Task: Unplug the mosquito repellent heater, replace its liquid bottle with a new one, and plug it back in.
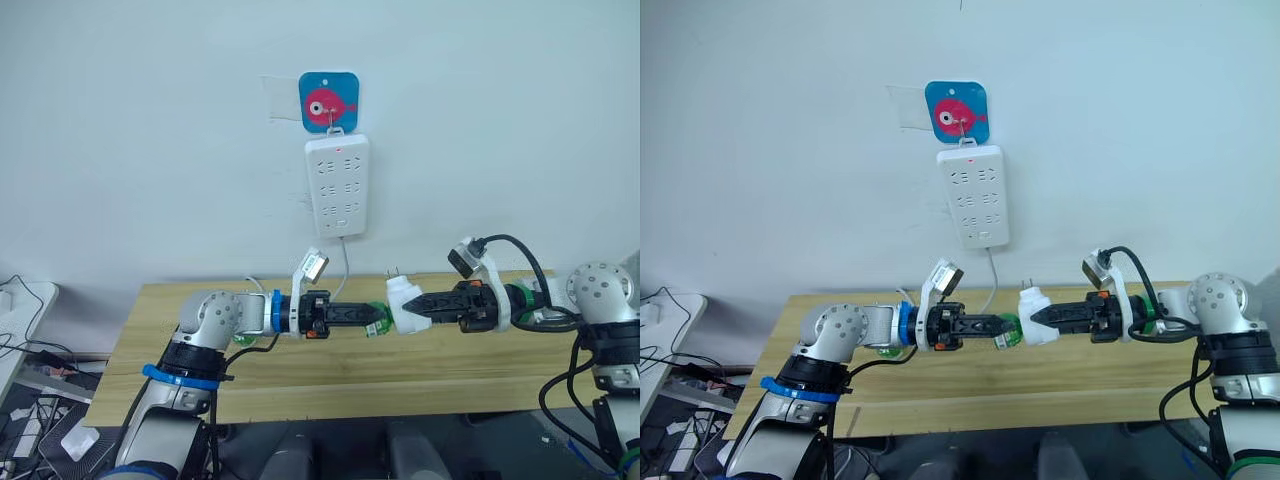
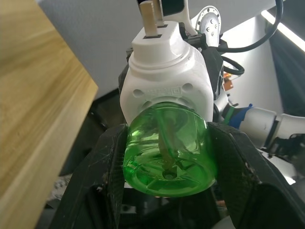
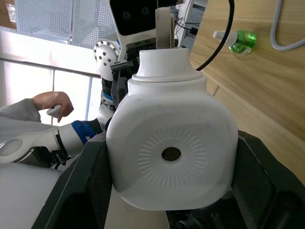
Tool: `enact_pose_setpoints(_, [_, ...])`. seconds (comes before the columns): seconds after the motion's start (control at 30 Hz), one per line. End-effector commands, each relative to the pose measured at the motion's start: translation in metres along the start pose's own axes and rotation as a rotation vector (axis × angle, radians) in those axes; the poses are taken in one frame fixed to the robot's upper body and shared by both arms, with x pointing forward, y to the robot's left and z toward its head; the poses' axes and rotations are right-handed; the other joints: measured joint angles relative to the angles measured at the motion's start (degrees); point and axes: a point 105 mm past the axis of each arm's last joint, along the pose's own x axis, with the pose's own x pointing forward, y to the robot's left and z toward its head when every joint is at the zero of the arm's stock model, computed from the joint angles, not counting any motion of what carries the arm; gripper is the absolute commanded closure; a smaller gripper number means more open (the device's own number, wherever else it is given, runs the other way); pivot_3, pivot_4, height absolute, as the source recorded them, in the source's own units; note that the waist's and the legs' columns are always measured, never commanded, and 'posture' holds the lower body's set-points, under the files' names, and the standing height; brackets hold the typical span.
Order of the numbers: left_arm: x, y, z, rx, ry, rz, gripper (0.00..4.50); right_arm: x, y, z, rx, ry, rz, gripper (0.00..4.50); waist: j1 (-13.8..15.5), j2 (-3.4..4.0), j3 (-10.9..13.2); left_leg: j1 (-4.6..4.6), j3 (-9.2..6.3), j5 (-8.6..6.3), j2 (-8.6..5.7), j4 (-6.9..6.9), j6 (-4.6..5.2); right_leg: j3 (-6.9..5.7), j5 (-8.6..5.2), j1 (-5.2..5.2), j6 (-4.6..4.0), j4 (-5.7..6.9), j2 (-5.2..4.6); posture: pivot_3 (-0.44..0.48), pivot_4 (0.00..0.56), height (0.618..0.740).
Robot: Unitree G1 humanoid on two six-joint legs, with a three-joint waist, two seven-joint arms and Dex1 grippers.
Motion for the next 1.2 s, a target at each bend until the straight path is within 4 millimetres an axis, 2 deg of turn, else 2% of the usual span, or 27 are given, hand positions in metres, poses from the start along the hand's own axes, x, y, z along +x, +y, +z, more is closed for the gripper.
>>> enact_pose_setpoints(0.03, [-0.011,-0.009,0.020,0.041,-0.078,-0.011,1.29,-0.009,0.001,0.006,-0.016,-0.041,-0.025,1.53,0.20,-0.01,0.01,0.00,0.01,0.00,-0.01,0.00,0.00,0.02,0.00,0.00,0.00,-0.01,-0.02,-0.080,0.136,0.740])
enact_pose_setpoints(0.17, [-0.021,-0.006,0.025,0.082,-0.096,0.036,0.05,-0.009,0.003,0.009,-0.009,-0.063,-0.008,1.53,0.33,-0.01,0.01,-0.01,0.04,-0.01,-0.02,-0.01,-0.01,0.05,0.01,-0.02,-0.01,-0.02,-0.07,-0.082,0.137,0.740])
enact_pose_setpoints(0.3, [-0.039,-0.009,0.039,0.220,-0.126,0.104,0.02,-0.011,0.002,0.010,-0.011,-0.079,-0.013,1.53,0.33,-0.01,0.01,-0.02,0.08,-0.01,-0.01,-0.04,-0.01,0.09,0.01,-0.06,-0.02,-0.04,-0.11,-0.083,0.136,0.740])
enact_pose_setpoints(0.4, [-0.044,-0.021,0.034,0.466,-0.060,0.153,0.02,-0.012,0.001,0.013,-0.006,-0.106,-0.011,1.53,0.32,-0.03,0.03,-0.05,0.12,-0.01,0.00,-0.08,-0.03,0.14,0.01,-0.11,-0.03,-0.06,-0.17,-0.084,0.140,0.740])
enact_pose_setpoints(0.5, [-0.040,-0.030,0.034,0.843,-0.035,0.234,0.02,-0.016,0.000,0.021,0.010,-0.152,0.000,1.53,0.52,-0.01,0.04,-0.06,0.19,0.07,0.00,-0.13,-0.21,0.22,0.02,-0.13,-0.05,-0.16,-0.26,-0.074,0.143,0.740])
enact_pose_setpoints(0.6, [-0.035,-0.030,0.013,1.215,0.086,0.271,0.02,-0.018,0.000,0.027,0.020,-0.177,0.001,1.53,0.88,-0.01,0.05,-0.09,0.35,0.09,-0.01,-0.18,-0.24,0.29,0.05,-0.12,-0.11,-0.32,-0.35,-0.072,0.144,0.740])
enact_pose_setpoints(0.67, [-0.032,-0.030,0.007,1.406,0.080,0.283,0.02,-0.018,0.001,0.029,0.021,-0.183,0.006,1.53,1.05,0.02,0.08,-0.09,0.45,0.08,0.01,-0.22,-0.23,0.33,0.08,-0.13,-0.16,-0.38,-0.37,-0.073,0.146,0.740])
enact_pose_setpoints(0.73, [-0.030,-0.029,0.013,1.553,0.001,0.339,0.02,-0.019,0.002,0.029,0.021,-0.182,0.013,1.53,1.58,0.01,0.11,-0.11,0.46,-0.03,0.03,-0.20,-0.03,0.32,0.10,-0.14,-0.19,-0.40,-0.41,-0.073,0.146,0.740])
enact_pose_setpoints(0.8, [-0.027,-0.025,0.013,1.706,-0.002,0.346,0.02,-0.018,0.004,0.029,0.021,-0.176,0.018,1.53,2.00,0.00,0.12,-0.15,0.44,-0.05,0.02,-0.16,0.01,0.27,0.13,-0.13,-0.21,-0.43,-0.45,-0.068,0.145,0.740])
enact_pose_setpoints(0.93, [-0.012,-0.017,0.012,1.902,-0.021,0.312,0.02,-0.014,0.006,0.028,0.016,-0.158,0.031,1.53,2.23,0.01,0.12,-0.14,0.43,-0.05,-0.02,-0.13,0.04,0.17,0.20,-0.09,-0.13,-0.43,-0.46,-0.066,0.145,0.740])
enact_pose_setpoints(1.1, [0.004,-0.011,0.012,2.020,-0.019,0.249,0.02,-0.013,0.008,0.027,0.012,-0.146,0.041,1.53,2.01,0.01,0.12,-0.13,0.47,-0.06,-0.09,-0.09,0.09,0.20,0.28,-0.08,-0.01,-0.42,-0.49,-0.072,0.143,0.740])
enact_pose_setpoints(1.2, [0.005,-0.011,0.016,2.054,-0.043,0.251,0.02,-0.013,0.010,0.026,0.012,-0.139,0.045,1.53,1.79,0.01,0.12,-0.13,0.44,-0.06,-0.05,-0.10,0.10,0.18,0.28,-0.09,-0.01,-0.38,-0.47,-0.077,0.143,0.740])
